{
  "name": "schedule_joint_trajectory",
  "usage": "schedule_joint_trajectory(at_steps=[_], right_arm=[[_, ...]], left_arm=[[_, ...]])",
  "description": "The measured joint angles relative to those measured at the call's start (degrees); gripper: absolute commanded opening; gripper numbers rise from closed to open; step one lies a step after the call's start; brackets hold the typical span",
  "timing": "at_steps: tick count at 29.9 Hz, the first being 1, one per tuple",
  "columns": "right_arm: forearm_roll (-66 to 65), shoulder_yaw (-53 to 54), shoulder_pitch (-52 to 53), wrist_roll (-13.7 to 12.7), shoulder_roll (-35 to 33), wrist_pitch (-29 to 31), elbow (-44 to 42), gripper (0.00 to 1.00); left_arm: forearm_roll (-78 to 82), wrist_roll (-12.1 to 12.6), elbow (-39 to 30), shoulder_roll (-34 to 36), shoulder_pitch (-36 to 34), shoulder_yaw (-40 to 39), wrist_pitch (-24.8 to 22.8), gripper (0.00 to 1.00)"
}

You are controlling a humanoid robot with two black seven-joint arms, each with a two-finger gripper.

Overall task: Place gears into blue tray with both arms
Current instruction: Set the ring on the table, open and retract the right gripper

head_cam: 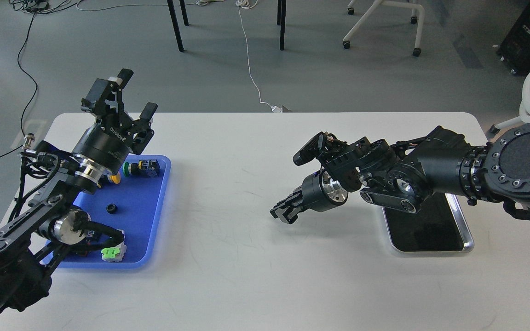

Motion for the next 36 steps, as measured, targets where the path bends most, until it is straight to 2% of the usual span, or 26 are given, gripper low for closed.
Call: schedule_joint_trajectory(at_steps=[9, 13, 14, 22, 29, 36], right_arm=[[0.61, -0.17, -0.74, 0.0, 0.0, -0.01, 0.28, 0.34], [0.61, -0.33, -0.81, 0.0, 0.0, 0.0, 0.31, 0.43], [0.61, -0.34, -0.81, 0.0, 0.0, 0.0, 0.31, 0.46], [1.29, 0.46, -0.02, 0.0, 0.0, 0.0, 0.24, 0.94], [8.59, 6.52, 1.9, 0.0, -1.86, 0.31, 0.68, 0.97], [24.02, 19.59, -0.09, -0.02, -12.99, 0.78, 2.53, 0.98]], left_arm=[[-0.03, 0.0, 0.01, 0.06, 0.01, 0.01, 0.0, 0.98], [-0.03, 0.0, 0.01, 0.06, 0.01, 0.01, 0.0, 0.98], [-0.03, 0.0, 0.01, 0.06, 0.01, 0.01, 0.0, 0.98], [0.02, -0.02, 0.01, 0.37, 0.01, 0.01, -0.06, 0.98], [0.12, -0.43, 0.01, 0.83, 0.0, -0.08, -0.94, 0.98], [1.35, -0.5, 0.01, 1.13, -0.4, 0.0, -1.88, 0.98]])
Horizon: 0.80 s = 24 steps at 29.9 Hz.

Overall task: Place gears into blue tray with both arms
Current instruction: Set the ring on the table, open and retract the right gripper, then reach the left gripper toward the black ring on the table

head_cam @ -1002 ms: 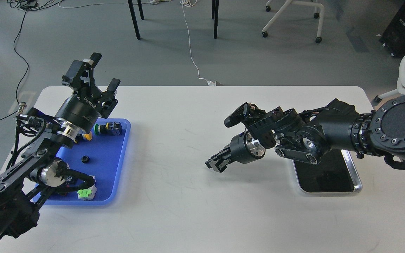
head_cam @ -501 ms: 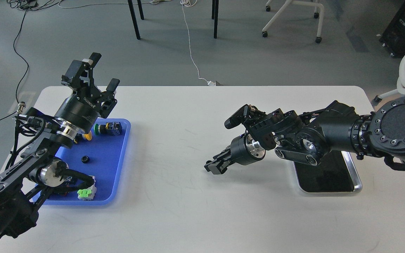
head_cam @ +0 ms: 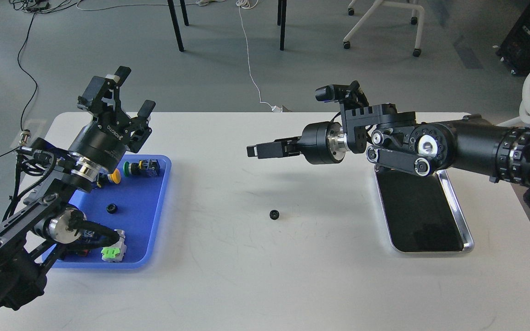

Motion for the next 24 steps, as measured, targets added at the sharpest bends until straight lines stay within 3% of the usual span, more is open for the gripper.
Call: schedule_joint_trajectory(at_steps=[13, 24], right_arm=[[25.44, 32.55, -24.51, 0.0, -16.05, 3.37, 0.23, 0.98], [42.82, 49.55, -37.72, 0.02, -22.52, 10.22, 0.15, 0.99]], left_arm=[[27.79, 0.0, -4.19, -0.29, -2.18, 4.65, -4.18, 0.98], [71.5, 0.0, -4.27, -0.41, -19.21, 26.18, -4.11, 0.98]])
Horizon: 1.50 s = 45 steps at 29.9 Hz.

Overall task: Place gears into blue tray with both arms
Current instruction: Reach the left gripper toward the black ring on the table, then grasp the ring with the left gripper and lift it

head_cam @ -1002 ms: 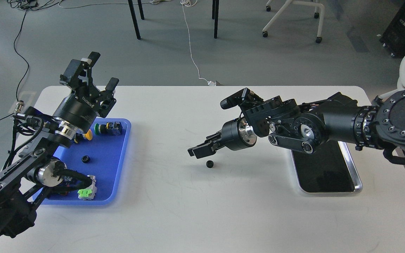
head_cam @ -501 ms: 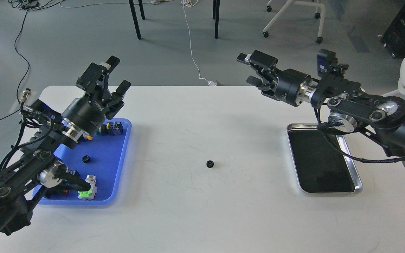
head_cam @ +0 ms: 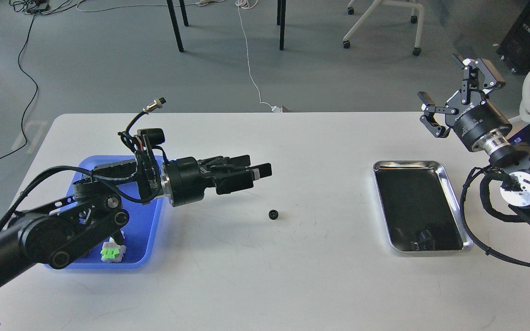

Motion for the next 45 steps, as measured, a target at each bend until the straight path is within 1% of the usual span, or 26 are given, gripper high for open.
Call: schedule_joint_trajectory(at_steps=[3, 5, 11, 15, 18, 25, 35, 38, 40, 43, 45], right_arm=[[0.18, 1.83, -2.42, 0.0, -0.05, 0.07, 0.17, 0.99], [0.2, 3.16, -4.04, 0.0, 0.09, 0.07, 0.15, 0.99], [0.14, 5.17, -6.56, 0.0, 0.53, 0.04, 0.11, 0.99], [0.13, 5.89, -7.66, 0.0, 0.53, 0.04, 0.15, 0.99], [0.12, 6.07, -8.02, 0.0, 0.54, 0.04, 0.17, 0.99], [0.12, 6.28, -8.17, 0.0, 0.39, 0.07, 0.19, 0.99], [0.12, 6.69, -8.04, 0.0, 0.26, 0.08, 0.18, 0.99], [0.11, 6.71, -8.02, 0.0, 0.02, 0.08, 0.18, 0.99], [0.11, 6.71, -8.02, -0.01, -0.1, 0.08, 0.18, 0.99], [0.11, 6.72, -8.02, -0.01, -0.15, 0.08, 0.18, 0.99], [0.11, 6.72, -8.03, -0.01, -0.16, 0.08, 0.18, 0.99]], left_arm=[[11.64, 0.0, 0.23, -0.73, -3.7, 3.54, 0.05, 0.97], [15.67, 0.0, 1.09, -2.16, -5.69, 5.5, -0.15, 0.96], [17.56, -0.01, 8.74, -7.42, -9.65, 11.29, -0.28, 0.95], [17.57, 0.0, 13.72, -10.8, -10.14, 13.23, -0.2, 0.94], [17.57, 0.01, 15.77, -12.46, -10.21, 15.23, -0.11, 0.9], [17.57, 0.01, 20.6, -15.65, -10.13, 16.6, -0.07, 0.78], [17.57, 0.02, 26.01, -19.01, -10.12, 17.14, 0.01, 0.74], [17.57, 0.01, 26.75, -19.51, -10.24, 17.89, 0.04, 0.69], [17.57, 0.02, 26.9, -19.6, -10.3, 18.07, 0.06, 0.64], [17.57, 0.02, 27.01, -19.62, -10.32, 18.18, 0.06, 0.48], [17.57, 0.03, 27.11, -19.62, -10.31, 18.17, 0.08, 0.42]])
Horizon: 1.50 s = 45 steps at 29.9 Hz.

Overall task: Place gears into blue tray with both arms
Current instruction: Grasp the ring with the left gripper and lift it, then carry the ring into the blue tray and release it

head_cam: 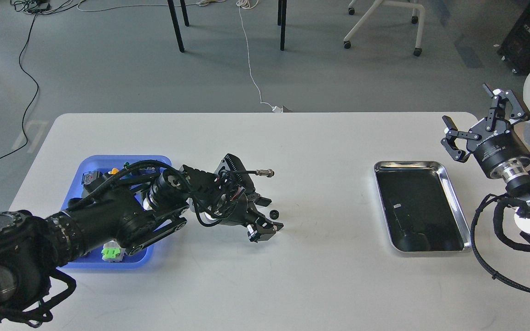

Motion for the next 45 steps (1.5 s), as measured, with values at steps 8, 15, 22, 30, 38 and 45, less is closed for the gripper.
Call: schedule_joint_trajectory(at_steps=[8, 15, 22, 30, 38, 45], right_arm=[[0.0, 0.05, -0.05, 0.0, 0.02, -0.03, -0.07, 0.99], [0.0, 0.1, -0.05, -0.01, 0.03, -0.09, -0.09, 0.99], [0.0, 0.35, -0.05, -0.01, 0.02, -0.13, -0.09, 0.99], [-0.05, 0.35, -0.05, 0.0, 0.02, -0.18, -0.09, 0.99], [-0.31, 0.3, -0.05, 0.0, 0.51, -0.18, 0.0, 0.99], [-0.5, 0.25, -0.05, 0.0, 0.78, -0.18, 0.02, 0.99]], left_arm=[[-0.05, 0.01, 0.36, 0.14, 0.0, 0.0, -0.01, 0.17], [-0.05, 0.01, 0.35, 0.24, 0.03, 0.09, -0.02, 0.13], [0.03, -0.12, -0.3, 0.11, -1.47, 0.16, -0.32, 0.13], [0.0, -0.02, -3.42, 4.02, -6.02, -0.11, 0.09, 0.13], [-0.02, -0.02, -16.47, 20.27, -6.5, -0.19, -0.43, 0.14], [-0.03, -0.03, -24.26, 33.7, -2.18, -0.07, -0.84, 0.14]])
